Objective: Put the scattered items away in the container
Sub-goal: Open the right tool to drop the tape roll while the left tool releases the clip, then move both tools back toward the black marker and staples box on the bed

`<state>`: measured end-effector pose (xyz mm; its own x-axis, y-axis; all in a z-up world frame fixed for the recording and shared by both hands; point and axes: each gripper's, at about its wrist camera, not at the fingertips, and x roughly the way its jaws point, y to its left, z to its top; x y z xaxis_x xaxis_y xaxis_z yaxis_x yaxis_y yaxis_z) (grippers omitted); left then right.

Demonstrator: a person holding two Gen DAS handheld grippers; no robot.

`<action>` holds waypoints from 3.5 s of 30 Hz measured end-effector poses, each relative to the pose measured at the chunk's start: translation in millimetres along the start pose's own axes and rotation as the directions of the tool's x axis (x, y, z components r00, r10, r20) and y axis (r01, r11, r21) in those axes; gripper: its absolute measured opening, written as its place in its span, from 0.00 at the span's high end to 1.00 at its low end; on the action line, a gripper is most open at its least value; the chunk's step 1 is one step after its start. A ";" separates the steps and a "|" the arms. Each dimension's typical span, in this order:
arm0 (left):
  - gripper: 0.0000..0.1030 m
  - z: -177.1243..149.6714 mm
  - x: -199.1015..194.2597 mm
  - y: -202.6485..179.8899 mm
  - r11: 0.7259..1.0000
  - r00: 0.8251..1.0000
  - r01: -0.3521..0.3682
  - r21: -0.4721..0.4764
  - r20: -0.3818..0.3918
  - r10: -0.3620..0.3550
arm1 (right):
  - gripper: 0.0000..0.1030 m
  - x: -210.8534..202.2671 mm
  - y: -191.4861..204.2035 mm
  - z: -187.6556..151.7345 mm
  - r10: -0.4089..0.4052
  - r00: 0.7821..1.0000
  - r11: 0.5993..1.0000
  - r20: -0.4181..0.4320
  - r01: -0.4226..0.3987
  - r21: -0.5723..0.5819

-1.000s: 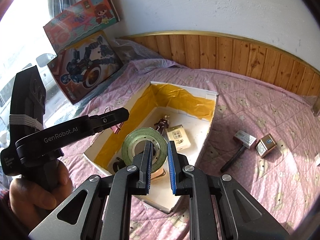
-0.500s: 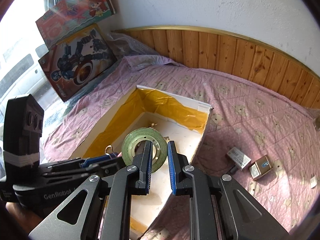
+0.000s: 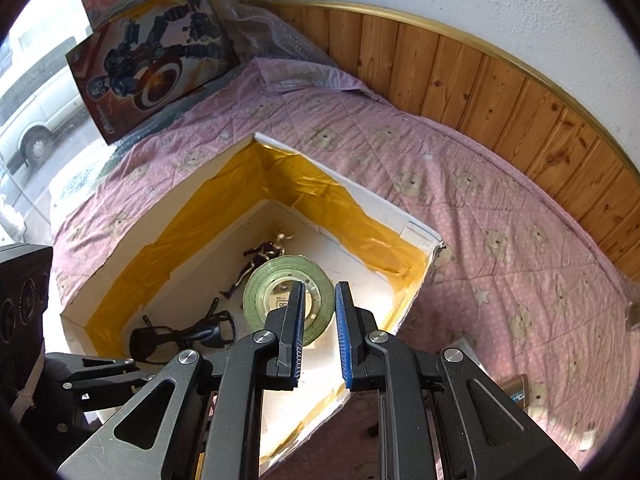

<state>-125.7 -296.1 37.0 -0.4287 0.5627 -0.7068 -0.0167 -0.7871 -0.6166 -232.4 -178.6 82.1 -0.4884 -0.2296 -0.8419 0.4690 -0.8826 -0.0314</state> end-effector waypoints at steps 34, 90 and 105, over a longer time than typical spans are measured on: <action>0.59 18.4 19.7 -5.2 0.982 0.987 -0.159 0.098 -0.018 0.161 | 0.80 84.4 -19.0 21.9 -0.195 0.963 0.960 -0.186 0.148 -0.239; 0.44 -99.9 -32.8 -101.8 0.902 0.973 -0.228 0.366 0.060 0.221 | 0.73 -115.2 -22.1 -191.3 0.106 0.973 0.816 0.205 -0.203 0.542; 0.40 -116.0 12.7 -134.7 0.882 0.972 -0.206 0.424 -0.019 0.236 | 0.71 -111.0 -81.1 -247.5 0.080 0.972 0.708 0.219 -0.210 0.674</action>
<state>-24.1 -153.6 70.9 -0.4032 0.3660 -0.8387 -0.3099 -0.9170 -0.2512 -34.1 20.0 44.7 -0.5987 -0.3840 -0.7030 -0.0616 -0.8530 0.5183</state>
